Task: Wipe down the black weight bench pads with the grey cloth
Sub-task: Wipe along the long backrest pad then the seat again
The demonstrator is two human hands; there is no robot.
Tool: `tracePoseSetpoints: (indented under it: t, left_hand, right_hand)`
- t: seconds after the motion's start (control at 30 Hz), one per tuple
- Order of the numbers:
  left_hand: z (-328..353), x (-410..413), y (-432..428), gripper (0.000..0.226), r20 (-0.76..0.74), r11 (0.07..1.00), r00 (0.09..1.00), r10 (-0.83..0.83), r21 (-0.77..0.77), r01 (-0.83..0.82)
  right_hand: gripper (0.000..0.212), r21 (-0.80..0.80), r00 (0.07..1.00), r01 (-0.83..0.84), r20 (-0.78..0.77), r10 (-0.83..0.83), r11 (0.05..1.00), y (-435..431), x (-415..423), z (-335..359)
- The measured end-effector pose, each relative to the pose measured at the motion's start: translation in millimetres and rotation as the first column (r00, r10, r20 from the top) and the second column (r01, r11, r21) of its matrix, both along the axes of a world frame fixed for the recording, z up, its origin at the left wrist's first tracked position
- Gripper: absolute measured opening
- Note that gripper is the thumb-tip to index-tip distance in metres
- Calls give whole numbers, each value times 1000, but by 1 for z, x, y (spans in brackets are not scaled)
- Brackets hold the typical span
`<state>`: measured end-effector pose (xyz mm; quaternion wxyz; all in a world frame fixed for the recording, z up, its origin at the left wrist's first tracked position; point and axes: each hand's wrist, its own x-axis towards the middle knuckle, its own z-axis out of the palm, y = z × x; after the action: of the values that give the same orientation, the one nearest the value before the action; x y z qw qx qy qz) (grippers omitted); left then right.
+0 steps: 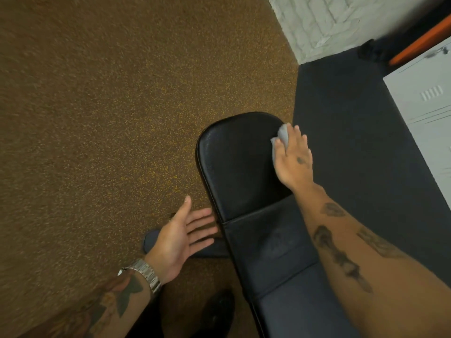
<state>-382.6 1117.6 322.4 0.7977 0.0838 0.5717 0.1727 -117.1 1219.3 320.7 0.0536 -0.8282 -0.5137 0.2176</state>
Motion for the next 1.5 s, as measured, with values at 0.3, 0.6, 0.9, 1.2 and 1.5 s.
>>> tracePoseSetpoints:
  t: [0.3, 0.6, 0.9, 1.2, 1.5]
  left_hand:
    - [2, 2, -8, 60, 22, 1000, 1000, -9, 12, 9]
    - [15, 11, -25, 44, 68, 994, 992, -105, -13, 106]
    - [12, 20, -45, 41, 58, 992, 991, -122, 33, 120]
    - [21, 34, -105, 38, 92, 985, 981, -169, -9, 170]
    - [15, 45, -143, 54, 48, 956, 956, -291, -29, 293]
  right_hand:
    - [57, 21, 853, -519, 81, 516, 855, -81, -100, 3]
    - [58, -65, 912, -394, 95, 398, 917, -232, -88, 16]
    - [55, -14, 997, 0, 83, 1, 1000, -219, 39, 10]
    - [56, 29, 997, -50, 57, 49, 998, -241, -21, 11]
    - [62, -41, 927, -364, 81, 366, 931, -386, -79, 13]
